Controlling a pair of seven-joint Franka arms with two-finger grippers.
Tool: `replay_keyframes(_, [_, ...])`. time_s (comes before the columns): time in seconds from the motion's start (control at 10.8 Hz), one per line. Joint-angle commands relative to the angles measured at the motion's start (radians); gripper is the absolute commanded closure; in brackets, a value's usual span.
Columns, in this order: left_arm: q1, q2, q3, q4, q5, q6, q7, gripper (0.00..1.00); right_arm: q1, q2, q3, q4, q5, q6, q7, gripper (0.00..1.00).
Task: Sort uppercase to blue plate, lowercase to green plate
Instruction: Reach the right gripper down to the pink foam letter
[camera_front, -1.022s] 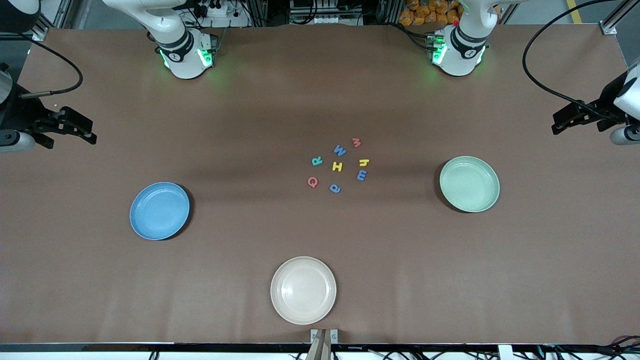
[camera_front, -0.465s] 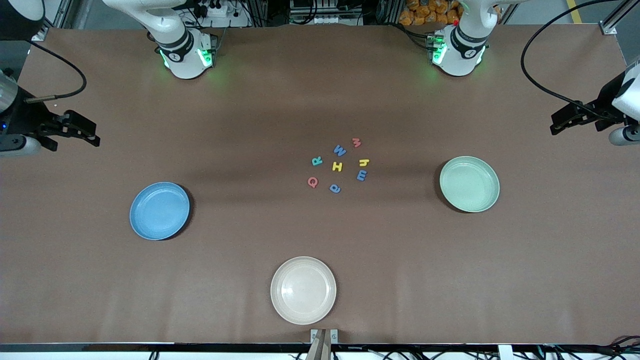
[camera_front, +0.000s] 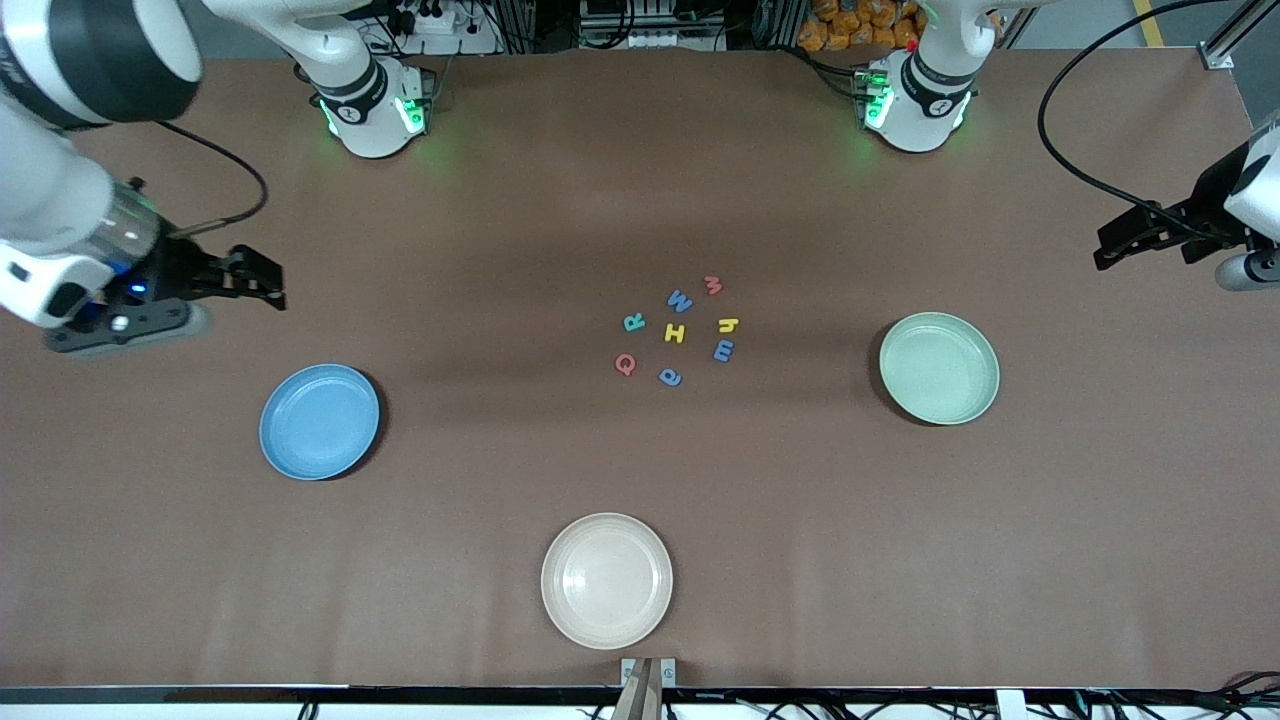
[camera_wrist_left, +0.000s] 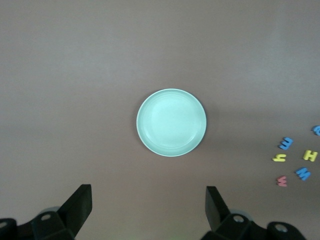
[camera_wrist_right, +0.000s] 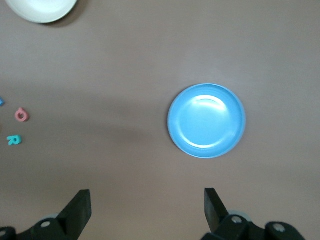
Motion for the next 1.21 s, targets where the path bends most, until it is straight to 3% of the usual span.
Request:
replay_keyframes(0.0, [-0.004, -0.002, -0.006, 0.005, -0.024, 0.007, -0.020, 0.00, 0.095, 0.075, 0.005, 0.021, 0.012, 0.046, 0.071, 0.00])
replay_keyframes(0.56, [-0.004, 0.000, -0.030, 0.000, -0.013, -0.002, -0.028, 0.00, 0.328, 0.331, 0.006, 0.021, 0.020, 0.313, 0.202, 0.00])
replay_keyframes(1.12, [-0.004, -0.002, -0.045, -0.005, -0.013, -0.019, -0.052, 0.00, 0.512, 0.477, 0.005, 0.020, 0.005, 0.496, 0.289, 0.01])
